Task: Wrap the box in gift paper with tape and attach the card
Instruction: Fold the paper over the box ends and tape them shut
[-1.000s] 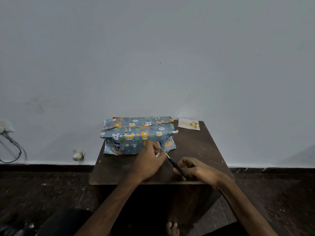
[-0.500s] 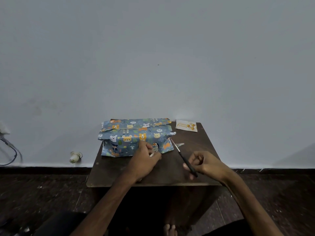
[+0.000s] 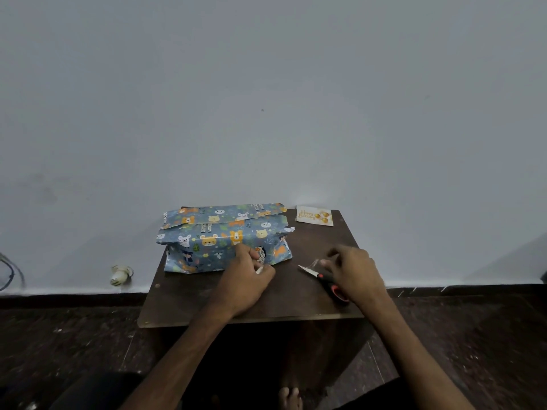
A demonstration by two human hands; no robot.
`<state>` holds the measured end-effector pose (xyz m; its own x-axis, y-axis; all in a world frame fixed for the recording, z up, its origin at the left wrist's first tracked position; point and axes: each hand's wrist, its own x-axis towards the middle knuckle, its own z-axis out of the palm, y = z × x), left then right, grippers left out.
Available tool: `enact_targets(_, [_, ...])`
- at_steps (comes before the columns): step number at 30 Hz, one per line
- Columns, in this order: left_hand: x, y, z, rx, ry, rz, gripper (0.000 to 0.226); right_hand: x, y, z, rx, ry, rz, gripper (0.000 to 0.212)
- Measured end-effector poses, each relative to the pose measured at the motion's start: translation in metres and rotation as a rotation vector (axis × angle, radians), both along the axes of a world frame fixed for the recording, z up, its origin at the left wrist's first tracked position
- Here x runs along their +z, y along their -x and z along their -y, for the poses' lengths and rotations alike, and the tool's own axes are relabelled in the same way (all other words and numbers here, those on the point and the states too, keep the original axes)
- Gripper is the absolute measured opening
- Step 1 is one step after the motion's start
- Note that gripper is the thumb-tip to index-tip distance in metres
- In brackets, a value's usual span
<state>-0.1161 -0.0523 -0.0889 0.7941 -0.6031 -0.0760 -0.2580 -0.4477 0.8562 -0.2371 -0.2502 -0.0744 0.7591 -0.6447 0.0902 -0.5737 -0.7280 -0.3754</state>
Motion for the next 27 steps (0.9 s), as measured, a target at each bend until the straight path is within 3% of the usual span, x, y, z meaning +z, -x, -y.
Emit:
enact_targets(2, [0.000,0.001,0.000,0.005,0.003,0.000,0.026,-0.010,-0.009,-0.002,0.028,-0.167,0.097,0.025])
enact_targets(7, [0.001,0.001,-0.001,0.007,-0.001,0.001,0.026,-0.037,-0.020,0.001,-0.002,-0.309,0.313,0.025])
enact_targets(11, [0.002,0.002,-0.001,-0.001,0.002,-0.005,0.027,-0.047,-0.022,0.009,-0.196,-0.787,0.609,0.016])
enact_targets(13, [0.002,0.002,0.000,0.002,-0.005,-0.002,0.028,-0.044,-0.023,0.015,-0.206,-0.843,0.632,0.009])
enact_targets(21, [-0.001,0.002,0.000,0.006,-0.004,0.005,0.027,-0.032,-0.049,0.069,-0.156,-0.182,0.406,0.019])
enact_targets(24, [-0.002,0.000,0.001,0.011,0.011,-0.005,0.026,-0.042,-0.062,0.079,-0.138,-0.108,0.319,0.028])
enact_targets(27, [0.000,-0.002,0.000,0.015,0.020,-0.028,0.027,-0.054,-0.064,0.085,-0.166,-0.109,0.269,0.021])
